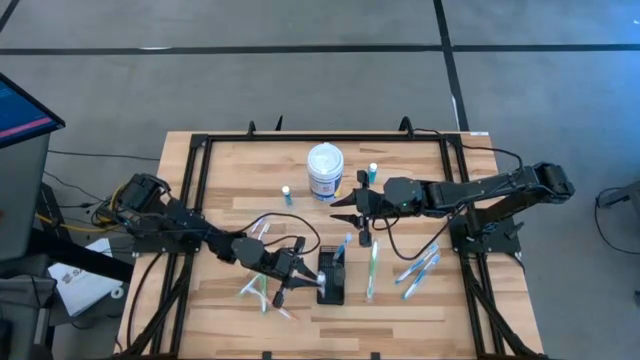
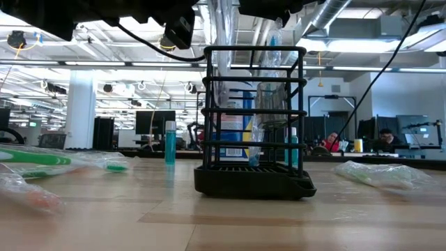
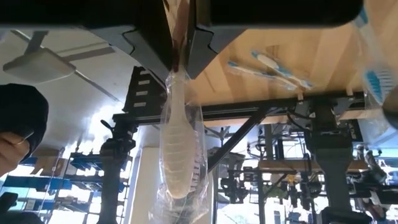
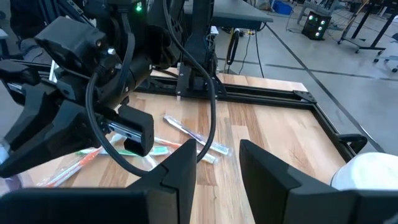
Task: Pick & Place toothbrushing station
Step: Put the right violet toothbrush into the black mesh organizer
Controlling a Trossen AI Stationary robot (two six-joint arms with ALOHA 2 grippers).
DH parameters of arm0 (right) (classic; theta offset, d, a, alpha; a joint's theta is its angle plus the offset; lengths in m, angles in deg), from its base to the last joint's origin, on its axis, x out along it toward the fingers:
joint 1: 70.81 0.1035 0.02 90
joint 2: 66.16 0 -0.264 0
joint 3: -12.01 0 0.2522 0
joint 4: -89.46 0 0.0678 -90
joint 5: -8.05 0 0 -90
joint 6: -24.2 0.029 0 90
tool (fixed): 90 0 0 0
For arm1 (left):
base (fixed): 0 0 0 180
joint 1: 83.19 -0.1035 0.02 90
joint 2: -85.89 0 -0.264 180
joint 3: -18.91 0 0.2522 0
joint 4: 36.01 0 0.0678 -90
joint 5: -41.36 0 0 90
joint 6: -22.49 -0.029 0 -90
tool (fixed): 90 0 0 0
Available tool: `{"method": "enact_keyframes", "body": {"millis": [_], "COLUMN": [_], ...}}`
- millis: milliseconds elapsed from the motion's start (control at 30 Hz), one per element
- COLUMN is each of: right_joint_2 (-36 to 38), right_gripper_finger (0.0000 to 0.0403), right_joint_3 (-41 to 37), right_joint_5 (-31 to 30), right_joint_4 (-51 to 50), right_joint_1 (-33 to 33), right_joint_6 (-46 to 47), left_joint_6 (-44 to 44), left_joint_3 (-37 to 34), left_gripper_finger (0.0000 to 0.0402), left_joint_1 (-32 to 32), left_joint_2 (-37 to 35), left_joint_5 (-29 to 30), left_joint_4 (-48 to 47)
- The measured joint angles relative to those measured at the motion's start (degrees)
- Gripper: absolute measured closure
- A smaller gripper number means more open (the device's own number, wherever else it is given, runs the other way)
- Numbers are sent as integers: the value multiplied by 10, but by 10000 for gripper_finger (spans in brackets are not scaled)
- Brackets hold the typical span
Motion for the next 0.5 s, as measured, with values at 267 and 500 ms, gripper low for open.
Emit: {"method": "enact_keyframes", "body": {"millis": [267,500], "right_joint_2": [0,0], "right_gripper_finger": [290,290], "right_joint_3": [0,0], "right_joint_5": [0,0], "right_joint_4": [0,0], "right_joint_1": [0,0], "right_joint_6": [0,0], "left_joint_6": [-2,-18], "left_joint_3": [0,-1], "left_gripper_finger": [362,366], "left_joint_1": [0,1], "left_joint_2": [7,24], "left_joint_5": [0,-3], "left_joint_4": [-1,18]}}
